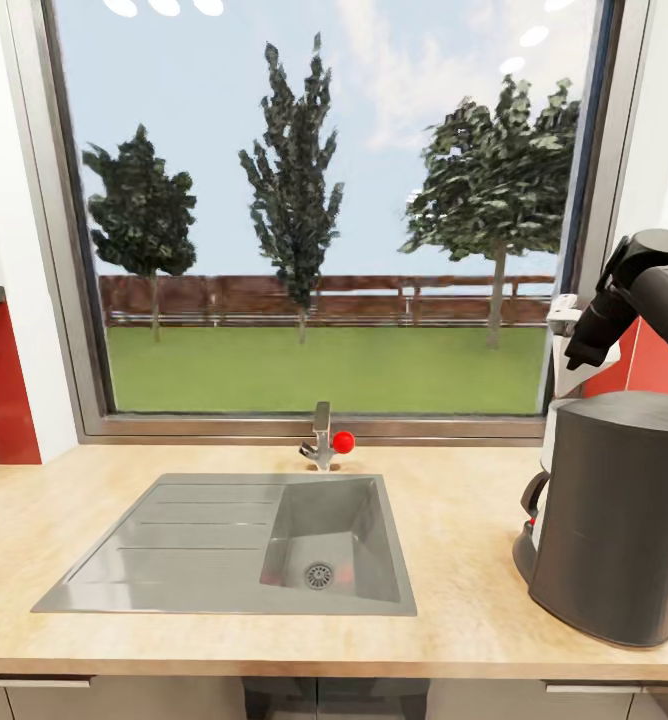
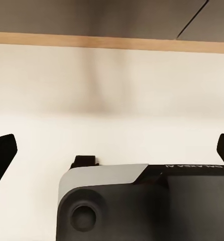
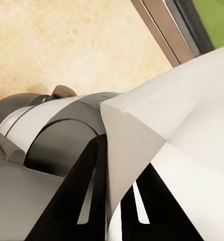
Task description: Set up a coffee station on the kitchen countertop: keep the coffee maker on the countertop, move the bottle of coffee from the kitchen shelf to the counter next to the coffee maker, place a paper coffee filter on top of the coffee maker, put the saucer next to the coffee maker with the coffee cup on the saucer, and place the electric kettle next to the coffee maker.
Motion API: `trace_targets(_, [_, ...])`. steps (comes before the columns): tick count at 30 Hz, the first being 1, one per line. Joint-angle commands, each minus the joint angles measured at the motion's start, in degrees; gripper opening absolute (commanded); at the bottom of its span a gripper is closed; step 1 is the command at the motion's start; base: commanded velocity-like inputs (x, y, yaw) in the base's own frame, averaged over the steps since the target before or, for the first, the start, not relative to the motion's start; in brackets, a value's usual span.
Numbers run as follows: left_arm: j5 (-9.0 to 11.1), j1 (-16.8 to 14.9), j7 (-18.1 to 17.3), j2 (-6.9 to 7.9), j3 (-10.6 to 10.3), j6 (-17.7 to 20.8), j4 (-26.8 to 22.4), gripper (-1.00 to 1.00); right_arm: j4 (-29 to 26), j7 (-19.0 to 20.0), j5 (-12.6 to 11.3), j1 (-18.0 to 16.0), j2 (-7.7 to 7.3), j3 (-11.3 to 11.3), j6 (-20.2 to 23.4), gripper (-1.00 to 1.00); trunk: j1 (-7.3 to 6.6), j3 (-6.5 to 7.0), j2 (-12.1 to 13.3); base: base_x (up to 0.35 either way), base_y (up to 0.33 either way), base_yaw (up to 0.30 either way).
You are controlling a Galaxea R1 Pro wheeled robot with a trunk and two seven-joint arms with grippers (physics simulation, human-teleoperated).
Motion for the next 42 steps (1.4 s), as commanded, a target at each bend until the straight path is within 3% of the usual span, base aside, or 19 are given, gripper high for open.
trace_targets(1, [0.05, 0.02, 0.03, -0.02, 0.08, -0.07, -0.09, 1.00, -0.11, 0.29, 0.05, -0.07, -0.06, 0.29, 0.82, -1.00, 0.02, -0.08, -0.06, 0.015, 0.000, 0.000])
trace_targets(16, [0.05, 0.02, 0.05, -0.02, 0.08, -0.07, -0.09, 1.00, 1.93, 0.33, 0.12, -0.07, -0.18, 0.29, -2.03, -1.00, 0.02, -0.08, -0.06, 0.003, 0.000, 0.000])
trace_targets(42, [0.05, 0.02, 0.07, -0.02, 0.12, -0.07, -0.09, 1.00, 2.43, 0.29, 0.24, -0.07, -0.32, 0.34, -2.28, -1.00, 0.02, -0.08, -0.06, 0.000, 0.000, 0.000])
